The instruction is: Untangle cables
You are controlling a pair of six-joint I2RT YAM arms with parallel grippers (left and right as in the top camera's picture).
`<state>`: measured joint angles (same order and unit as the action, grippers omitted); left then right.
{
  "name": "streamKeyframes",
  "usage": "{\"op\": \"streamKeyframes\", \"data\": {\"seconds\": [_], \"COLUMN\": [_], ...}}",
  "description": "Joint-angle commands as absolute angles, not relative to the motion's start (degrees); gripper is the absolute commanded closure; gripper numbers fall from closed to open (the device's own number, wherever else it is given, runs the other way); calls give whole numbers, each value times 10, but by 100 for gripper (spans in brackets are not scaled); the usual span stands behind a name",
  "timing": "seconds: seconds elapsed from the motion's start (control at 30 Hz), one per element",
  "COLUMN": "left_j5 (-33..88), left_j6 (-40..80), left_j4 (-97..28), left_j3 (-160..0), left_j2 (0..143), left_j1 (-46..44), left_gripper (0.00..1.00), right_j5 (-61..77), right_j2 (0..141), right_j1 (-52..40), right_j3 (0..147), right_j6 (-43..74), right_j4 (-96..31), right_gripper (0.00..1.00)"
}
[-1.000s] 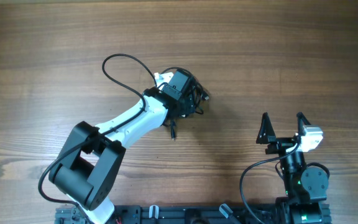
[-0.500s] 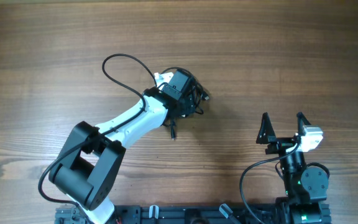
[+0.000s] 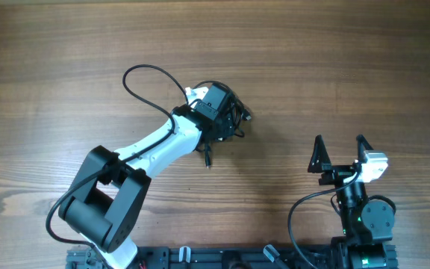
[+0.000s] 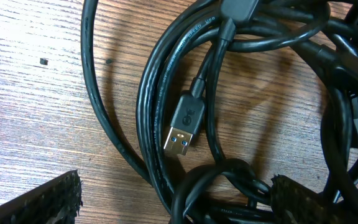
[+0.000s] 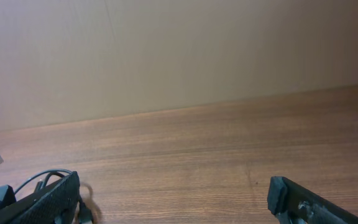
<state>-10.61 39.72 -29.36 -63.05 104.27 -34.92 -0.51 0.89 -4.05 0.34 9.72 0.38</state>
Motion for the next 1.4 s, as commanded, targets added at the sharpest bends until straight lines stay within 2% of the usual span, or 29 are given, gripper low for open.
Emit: {"op": "streamKeyframes", "data": {"seconds": [0.0,1.37], "left_j5": [-101,-110], "left_j6": [396,390], "left_j4": [-292,-290], "left_j3": [-636,-637], "left_j2": [1048,1047], "left_j1": [-352,-352], "left_gripper": [0,0], "right_j5": [-17,-17], "right_j2": [8,9], "right_j1": [-42,-42], "right_j3": [3,3], "right_j6": [91,91], "right_j4": [6,6], "right_gripper": [0,0]}}
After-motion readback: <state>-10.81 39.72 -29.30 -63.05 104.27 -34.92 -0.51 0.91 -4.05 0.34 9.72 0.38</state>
